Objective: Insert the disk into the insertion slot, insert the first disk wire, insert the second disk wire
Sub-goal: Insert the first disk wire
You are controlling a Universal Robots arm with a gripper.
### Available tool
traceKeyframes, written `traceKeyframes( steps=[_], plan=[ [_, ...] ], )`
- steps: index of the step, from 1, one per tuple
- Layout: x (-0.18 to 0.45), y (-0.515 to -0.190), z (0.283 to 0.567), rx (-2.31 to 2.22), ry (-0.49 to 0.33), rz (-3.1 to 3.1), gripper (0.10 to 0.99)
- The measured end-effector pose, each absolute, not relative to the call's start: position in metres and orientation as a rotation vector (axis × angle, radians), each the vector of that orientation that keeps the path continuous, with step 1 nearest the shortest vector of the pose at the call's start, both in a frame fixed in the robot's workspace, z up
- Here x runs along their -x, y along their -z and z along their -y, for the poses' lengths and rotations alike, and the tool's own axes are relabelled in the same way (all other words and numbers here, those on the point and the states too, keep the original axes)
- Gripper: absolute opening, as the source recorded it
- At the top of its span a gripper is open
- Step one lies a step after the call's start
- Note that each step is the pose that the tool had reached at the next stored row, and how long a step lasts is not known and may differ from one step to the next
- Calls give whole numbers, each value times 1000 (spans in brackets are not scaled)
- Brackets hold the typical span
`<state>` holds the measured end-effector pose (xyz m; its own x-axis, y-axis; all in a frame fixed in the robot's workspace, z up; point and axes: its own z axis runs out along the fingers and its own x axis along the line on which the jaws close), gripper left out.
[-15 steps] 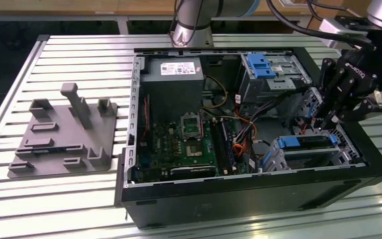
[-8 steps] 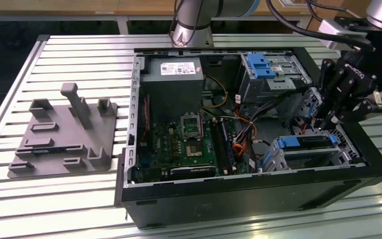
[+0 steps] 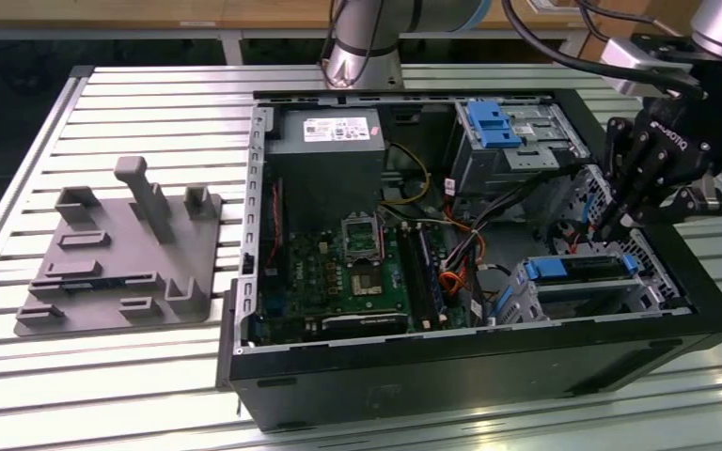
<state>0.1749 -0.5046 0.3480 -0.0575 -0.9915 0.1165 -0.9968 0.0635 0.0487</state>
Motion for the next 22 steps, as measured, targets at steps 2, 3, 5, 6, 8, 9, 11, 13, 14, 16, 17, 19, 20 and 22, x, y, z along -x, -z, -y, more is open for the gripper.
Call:
traceKeyframes(
  steps=[2, 3, 5, 6, 8, 9, 11, 13, 14, 16, 17, 19, 20, 22],
  plan=[
    [-175, -348, 505, -2071, -67, 2201, 165],
    [-175, -348, 505, -2071, -67, 2201, 165],
    [-175, -348, 505, -2071, -67, 2201, 165],
    [-175, -348, 505, -2071, -67, 2201, 165],
    [-175, -348, 505, -2072, -67, 2200, 165],
    [-175, -348, 505, -2076, -67, 2197, 165],
    [-175, -348, 505, -2085, -63, 2193, 165],
    [-175, -348, 506, -2094, -61, 2189, 165],
    [-175, -348, 506, -2099, -61, 2186, 165],
    [-174, -348, 507, -2110, -62, 2178, 165],
    [-174, -348, 507, -2117, -62, 2171, 165],
    [-174, -348, 507, -2135, -65, 2155, 165],
    [-174, -348, 507, -2143, -66, 2147, 165],
    [-174, -348, 508, -2158, -67, 2134, 165]
  ],
)
